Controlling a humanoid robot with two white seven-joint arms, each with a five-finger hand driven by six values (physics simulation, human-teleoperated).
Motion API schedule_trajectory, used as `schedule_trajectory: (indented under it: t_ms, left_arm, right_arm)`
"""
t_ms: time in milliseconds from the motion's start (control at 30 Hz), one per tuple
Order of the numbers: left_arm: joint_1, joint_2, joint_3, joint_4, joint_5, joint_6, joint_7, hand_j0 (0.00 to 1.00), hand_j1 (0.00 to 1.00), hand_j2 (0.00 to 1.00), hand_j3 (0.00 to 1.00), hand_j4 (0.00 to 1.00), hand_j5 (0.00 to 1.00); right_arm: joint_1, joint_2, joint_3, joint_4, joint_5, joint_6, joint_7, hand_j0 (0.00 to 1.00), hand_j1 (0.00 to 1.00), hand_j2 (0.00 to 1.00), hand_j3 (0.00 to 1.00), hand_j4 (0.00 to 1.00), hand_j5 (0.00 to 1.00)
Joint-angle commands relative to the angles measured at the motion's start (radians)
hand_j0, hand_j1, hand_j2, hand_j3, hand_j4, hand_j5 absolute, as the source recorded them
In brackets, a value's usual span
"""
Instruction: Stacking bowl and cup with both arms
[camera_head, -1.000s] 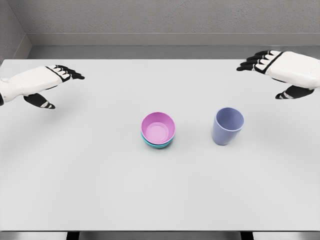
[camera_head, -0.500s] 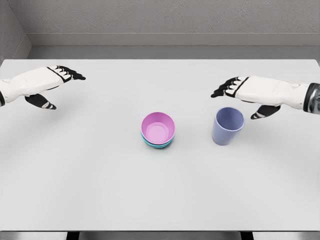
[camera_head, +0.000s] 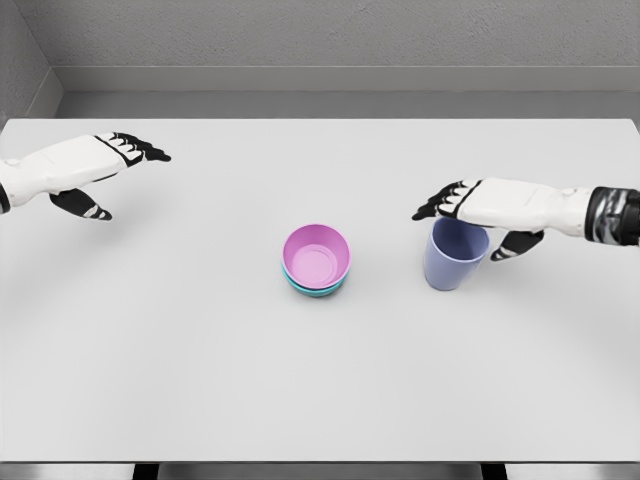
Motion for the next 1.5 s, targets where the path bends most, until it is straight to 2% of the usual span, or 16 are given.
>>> schedule_trajectory:
  t_ms: [0, 467, 633, 833, 1367, 1467]
  left_arm:
    - [0.0, 0.001, 0.001, -0.001, 0.006, 0.002, 0.001, 1.0, 1.0, 1.0, 1.0, 1.0, 1.0]
    - [0.003, 0.002, 0.001, -0.004, 0.007, 0.002, 0.001, 1.0, 1.0, 1.0, 1.0, 1.0, 1.0]
    - [0.003, 0.005, 0.001, -0.001, 0.006, 0.002, 0.001, 1.0, 1.0, 1.0, 1.0, 1.0, 1.0]
    - [0.005, 0.004, 0.001, -0.004, 0.006, 0.002, 0.001, 1.0, 1.0, 1.0, 1.0, 1.0, 1.0]
    - [0.005, 0.007, 0.001, -0.003, 0.007, 0.002, 0.001, 1.0, 1.0, 1.0, 1.0, 1.0, 1.0]
    - [0.003, 0.007, 0.001, -0.003, 0.007, 0.002, 0.001, 1.0, 1.0, 1.0, 1.0, 1.0, 1.0]
  right_arm:
    - [0.0, 0.013, 0.005, 0.004, -0.005, 0.002, 0.0, 1.0, 1.0, 1.0, 1.0, 1.0, 1.0]
    - [0.0, 0.022, 0.028, -0.002, -0.003, 0.021, 0.0, 1.0, 1.0, 1.0, 1.0, 1.0, 1.0]
    - [0.0, 0.022, 0.035, -0.002, -0.003, 0.021, 0.0, 0.75, 0.75, 0.75, 0.75, 0.75, 0.75]
    - [-0.002, 0.02, 0.041, -0.007, -0.003, 0.021, 0.0, 0.68, 0.68, 0.68, 0.68, 0.68, 0.68]
    - [-0.02, 0.017, 0.027, -0.019, -0.006, 0.01, 0.0, 0.64, 0.64, 0.64, 0.64, 0.64, 0.64]
    - [-0.021, 0.017, 0.012, -0.039, -0.006, 0.011, 0.0, 0.64, 0.64, 0.64, 0.64, 0.64, 0.64]
